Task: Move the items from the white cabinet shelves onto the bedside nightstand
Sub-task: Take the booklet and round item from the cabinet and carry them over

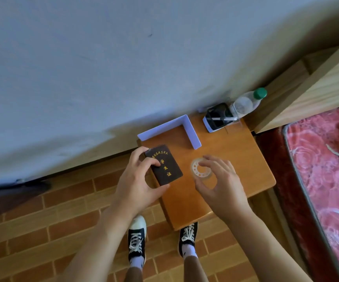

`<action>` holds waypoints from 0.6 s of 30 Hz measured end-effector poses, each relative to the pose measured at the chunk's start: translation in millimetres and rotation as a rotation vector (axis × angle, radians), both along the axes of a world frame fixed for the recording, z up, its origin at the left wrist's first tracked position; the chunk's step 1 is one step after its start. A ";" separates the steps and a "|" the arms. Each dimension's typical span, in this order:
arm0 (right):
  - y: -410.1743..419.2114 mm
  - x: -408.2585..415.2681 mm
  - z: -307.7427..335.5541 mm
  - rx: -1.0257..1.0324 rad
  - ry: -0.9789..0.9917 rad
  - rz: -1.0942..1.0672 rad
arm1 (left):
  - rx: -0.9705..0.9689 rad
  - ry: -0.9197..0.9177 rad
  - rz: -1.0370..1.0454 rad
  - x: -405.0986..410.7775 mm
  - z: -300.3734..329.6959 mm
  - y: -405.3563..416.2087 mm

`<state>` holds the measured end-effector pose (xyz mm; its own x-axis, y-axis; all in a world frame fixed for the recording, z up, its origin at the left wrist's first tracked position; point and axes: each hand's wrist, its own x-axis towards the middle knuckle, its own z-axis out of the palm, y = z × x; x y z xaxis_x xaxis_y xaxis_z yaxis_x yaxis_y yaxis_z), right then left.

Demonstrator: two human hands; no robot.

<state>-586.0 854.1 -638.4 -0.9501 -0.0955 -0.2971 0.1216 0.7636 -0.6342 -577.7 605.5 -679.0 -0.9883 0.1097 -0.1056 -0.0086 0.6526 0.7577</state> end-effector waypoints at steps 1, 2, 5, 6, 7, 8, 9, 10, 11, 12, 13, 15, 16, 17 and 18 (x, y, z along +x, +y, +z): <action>-1.3 -2.3 -14.3 -0.007 -0.006 0.004 | -0.011 -0.003 0.001 -2.3 -12.5 0.0; -2.4 -5.3 -29.0 -0.007 -0.003 0.009 | -0.025 0.001 -0.005 -5.3 -25.6 -0.1; -7.0 -15.3 -73.7 -0.007 0.010 0.016 | -0.058 -0.005 -0.024 -13.0 -63.0 0.9; -9.2 -18.4 -86.2 -0.020 0.020 0.016 | -0.071 -0.004 -0.029 -15.3 -73.7 0.7; -11.1 -21.7 -98.7 -0.032 0.032 0.011 | -0.082 -0.002 -0.034 -17.2 -84.0 0.5; -13.0 -25.0 -111.3 -0.041 0.036 0.010 | -0.090 0.003 -0.041 -18.7 -94.2 0.7; -14.9 -27.7 -123.1 -0.044 0.031 0.015 | -0.097 0.008 -0.048 -20.0 -103.8 0.7; -16.7 -30.1 -134.5 -0.041 0.033 0.028 | -0.103 0.014 -0.049 -20.9 -112.5 0.2; -18.5 -32.4 -145.6 -0.034 0.045 0.043 | -0.109 0.022 -0.047 -22.2 -120.5 -0.5; -20.2 -34.5 -156.0 -0.027 0.056 0.057 | -0.114 0.032 -0.045 -23.8 -128.0 -0.9; -22.1 -35.7 -165.1 -0.021 0.061 0.069 | -0.122 0.040 -0.043 -25.4 -134.4 -1.0; -26.2 -37.1 -180.4 -0.001 0.078 0.079 | -0.149 0.053 -0.049 -28.8 -144.9 -1.9; -28.0 -37.4 -186.6 0.016 0.086 0.079 | -0.166 0.052 -0.050 -29.6 -149.2 -2.5; -29.8 -37.8 -192.2 0.031 0.091 0.080 | -0.181 0.049 -0.049 -30.2 -152.6 -3.0; -31.5 -38.0 -197.5 0.043 0.100 0.084 | -0.193 0.047 -0.048 -30.1 -155.1 -3.5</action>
